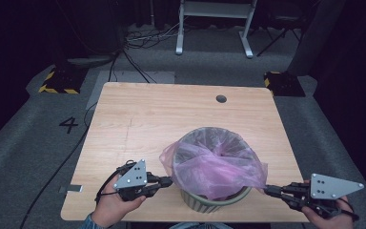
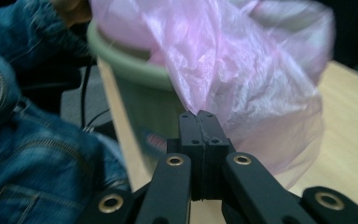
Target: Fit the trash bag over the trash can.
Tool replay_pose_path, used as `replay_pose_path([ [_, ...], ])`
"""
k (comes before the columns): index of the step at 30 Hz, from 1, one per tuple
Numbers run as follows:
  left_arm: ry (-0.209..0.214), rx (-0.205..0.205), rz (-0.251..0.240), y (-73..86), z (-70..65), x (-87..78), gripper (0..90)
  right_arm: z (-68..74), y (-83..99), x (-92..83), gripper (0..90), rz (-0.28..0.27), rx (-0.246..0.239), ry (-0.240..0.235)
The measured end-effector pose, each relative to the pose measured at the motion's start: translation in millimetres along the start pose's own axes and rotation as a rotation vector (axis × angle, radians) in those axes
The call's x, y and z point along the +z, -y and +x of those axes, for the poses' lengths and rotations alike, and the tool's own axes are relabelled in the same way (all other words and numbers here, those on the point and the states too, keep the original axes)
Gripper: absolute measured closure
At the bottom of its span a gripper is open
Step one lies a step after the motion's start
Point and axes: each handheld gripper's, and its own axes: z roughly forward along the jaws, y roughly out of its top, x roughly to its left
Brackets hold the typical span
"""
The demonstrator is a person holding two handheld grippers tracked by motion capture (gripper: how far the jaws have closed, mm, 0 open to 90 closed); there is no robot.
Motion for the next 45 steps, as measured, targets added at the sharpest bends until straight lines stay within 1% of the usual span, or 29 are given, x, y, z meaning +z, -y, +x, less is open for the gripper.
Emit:
replay_pose_path([
  [4,0.032,-0.007,0.021,6.5,-0.3,5.1,90.0,2.1,15.7,10.8,90.0,0.067,0.026,-0.041],
  [5,0.043,-0.013,0.023,9.4,0.7,7.7,90.0,0.3,23.0,16.0,90.0,0.075,0.047,-0.061],
  [6,0.043,-0.013,0.023,9.4,0.7,7.7,90.0,0.3,23.0,16.0,90.0,0.075,0.047,-0.061],
  [7,0.054,-0.017,0.023,11.4,1.1,9.5,90.0,-0.8,27.7,20.7,90.0,0.073,0.064,-0.078],
  [9,0.061,-0.009,0.032,12.0,0.5,10.3,90.0,-0.9,29.1,23.2,90.0,0.073,0.066,-0.087],
  [11,0.081,0.016,0.068,13.6,-3.0,12.8,90.0,1.2,31.1,30.0,90.0,0.087,0.064,-0.109],
  [14,0.094,0.023,0.087,15.2,-4.5,14.0,90.0,2.4,32.3,33.7,90.0,0.106,0.061,-0.123],
  [17,0.103,0.019,0.097,18.3,-3.7,16.2,90.0,3.0,36.8,41.2,90.0,0.153,0.061,-0.126],
  [18,0.1,0.011,0.114,20.6,-1.4,17.6,90.0,2.7,40.5,46.9,90.0,0.19,0.055,-0.116],
  [19,0.1,0.011,0.114,20.6,-1.4,17.6,90.0,2.7,40.5,46.9,90.0,0.19,0.055,-0.116],
  [20,0.073,0.007,0.144,25.0,2.6,19.0,90.0,1.5,43.7,51.9,90.0,0.221,0.046,-0.101],
  [21,0.073,0.007,0.144,25.0,2.6,19.0,90.0,1.5,43.7,51.9,90.0,0.221,0.046,-0.101],
  [23,0.055,-0.017,0.155,31.7,8.5,18.2,90.0,-3.0,50.2,56.0,90.0,0.258,0.048,-0.073],
  [25,0.042,-0.049,0.155,38.8,15.0,15.5,90.0,-4.7,52.6,56.2,90.0,0.261,0.058,-0.068],
  [26,0.025,-0.075,0.152,45.4,20.9,12.3,90.0,-8.5,57.4,55.7,90.0,0.27,0.068,-0.051],
  [27,0.025,-0.075,0.152,45.4,20.9,12.3,90.0,-8.5,57.4,55.7,90.0,0.27,0.068,-0.051],
  [29,0.017,-0.098,0.147,50.0,23.7,9.4,90.0,-12.0,63.3,53.8,90.0,0.263,0.092,-0.048],
  [30,0.017,-0.11,0.13,51.1,23.0,6.1,90.0,-11.8,64.1,52.7,89.5,0.256,0.099,-0.047],
  [31,0.017,-0.11,0.13,51.1,23.0,6.1,89.4,-11.4,64.4,51.3,85.9,0.251,0.095,-0.042],
  [32,-0.01,-0.105,0.113,48.6,20.0,0.5,83.7,-10.5,64.0,49.1,79.5,0.244,0.093,-0.031],
  [33,-0.01,-0.105,0.113,48.6,20.0,0.5,76.0,-10.5,64.0,49.1,79.5,0.244,0.093,-0.031],
  [34,-0.017,-0.103,0.097,46.4,17.2,-2.4,76.0,-9.9,63.4,46.3,72.8,0.227,0.087,-0.02],
  [35,-0.024,-0.102,0.081,43.8,14.2,-5.3,66.3,-9.1,62.3,42.7,65.8,0.205,0.078,-0.005],
  [36,-0.025,-0.084,0.043,38.1,7.8,-10.7,52.6,-7.4,59.6,35.1,51.3,0.158,0.071,0.021],
  [37,-0.025,-0.084,0.043,38.1,7.8,-10.7,48.0,-7.4,59.6,35.1,51.3,0.158,0.071,0.021],
  [38,-0.029,-0.079,0.028,35.4,3.9,-12.9,48.0,-6.4,58.1,31.3,47.5,0.14,0.075,0.02],
  [41,-0.043,-0.048,-0.005,27.0,-5.3,-16.8,37.5,-2.9,52.9,22.4,34.8,0.081,0.1,0.032],
  [43,-0.07,-0.038,-0.028,22.0,-8.0,-16.2,32.8,-2.5,48.2,22.4,28.0,0.046,0.115,0.049],
  [45,-0.102,-0.027,-0.03,18.0,-7.1,-12.2,28.6,-4.1,43.6,28.3,21.5,0.032,0.121,0.081],
])
